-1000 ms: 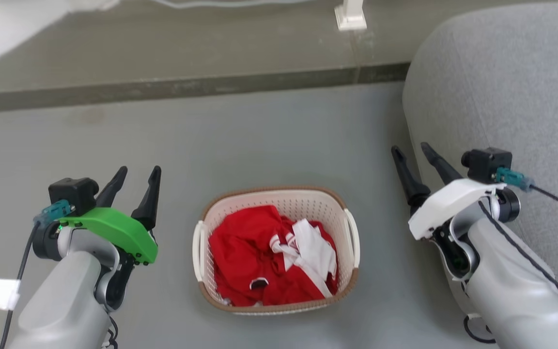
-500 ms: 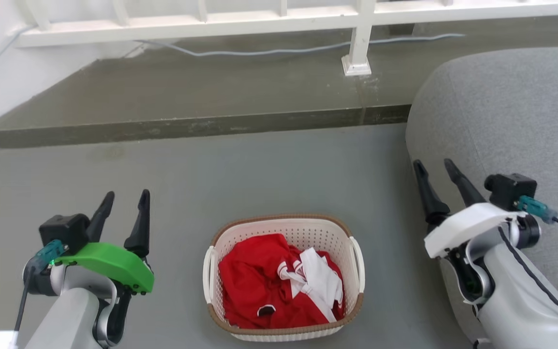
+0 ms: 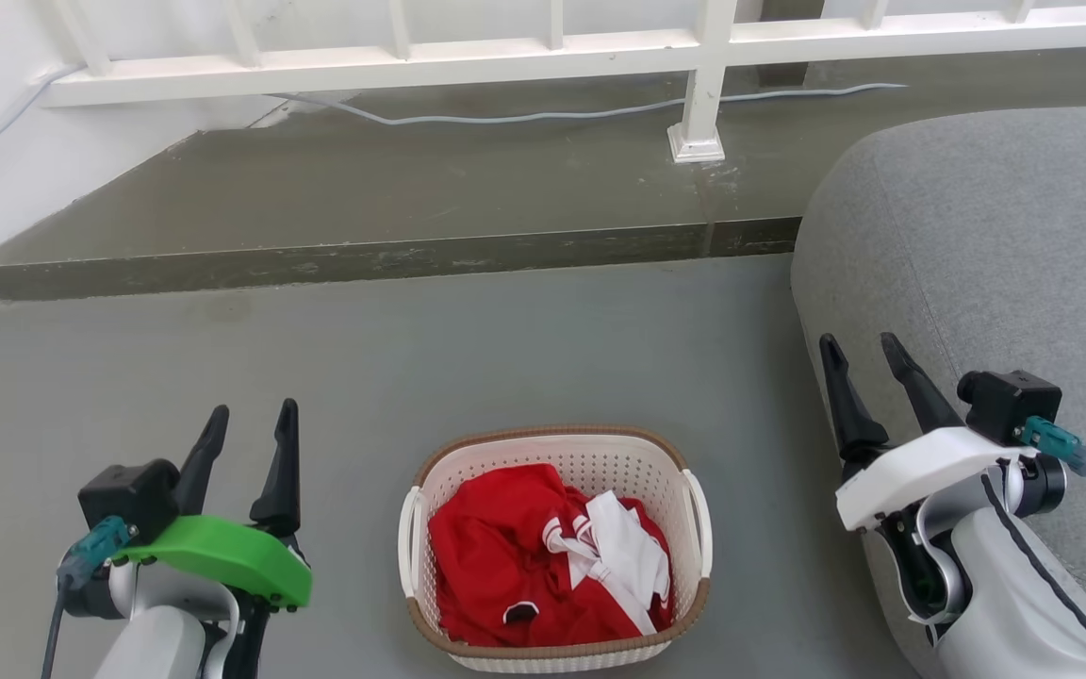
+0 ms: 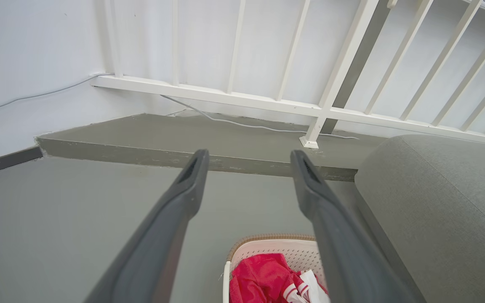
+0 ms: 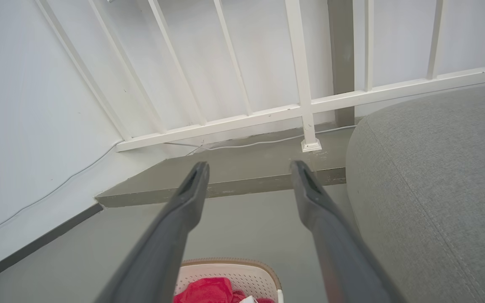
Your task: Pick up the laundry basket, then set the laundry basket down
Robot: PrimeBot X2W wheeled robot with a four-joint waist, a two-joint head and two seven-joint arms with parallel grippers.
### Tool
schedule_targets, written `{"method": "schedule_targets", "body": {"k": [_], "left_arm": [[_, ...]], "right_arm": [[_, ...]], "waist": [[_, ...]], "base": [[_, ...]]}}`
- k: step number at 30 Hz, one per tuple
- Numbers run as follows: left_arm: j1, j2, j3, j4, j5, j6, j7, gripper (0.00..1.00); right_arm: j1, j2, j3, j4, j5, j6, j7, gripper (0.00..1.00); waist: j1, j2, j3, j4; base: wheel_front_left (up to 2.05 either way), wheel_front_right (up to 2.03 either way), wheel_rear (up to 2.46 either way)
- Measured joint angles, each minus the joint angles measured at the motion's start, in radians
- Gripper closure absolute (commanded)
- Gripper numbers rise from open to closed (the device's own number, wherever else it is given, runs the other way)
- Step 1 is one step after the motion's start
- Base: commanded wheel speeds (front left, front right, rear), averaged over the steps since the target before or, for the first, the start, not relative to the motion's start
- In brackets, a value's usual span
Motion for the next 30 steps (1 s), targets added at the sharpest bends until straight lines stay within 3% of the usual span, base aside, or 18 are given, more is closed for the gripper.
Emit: {"method": "schedule_targets", "body": {"k": [30], "left_arm": [[0.084,-0.067,0.093,-0.060,0.072,-0.053,0.000,0.00]], "right_arm": [[0.061,0.037,-0.065,-0.043,-0.070,0.021,0.000,0.00]], "waist": [[0.0000,0.0000,0.000,0.001]], "base": [[0.00,0.00,0.00]]}}
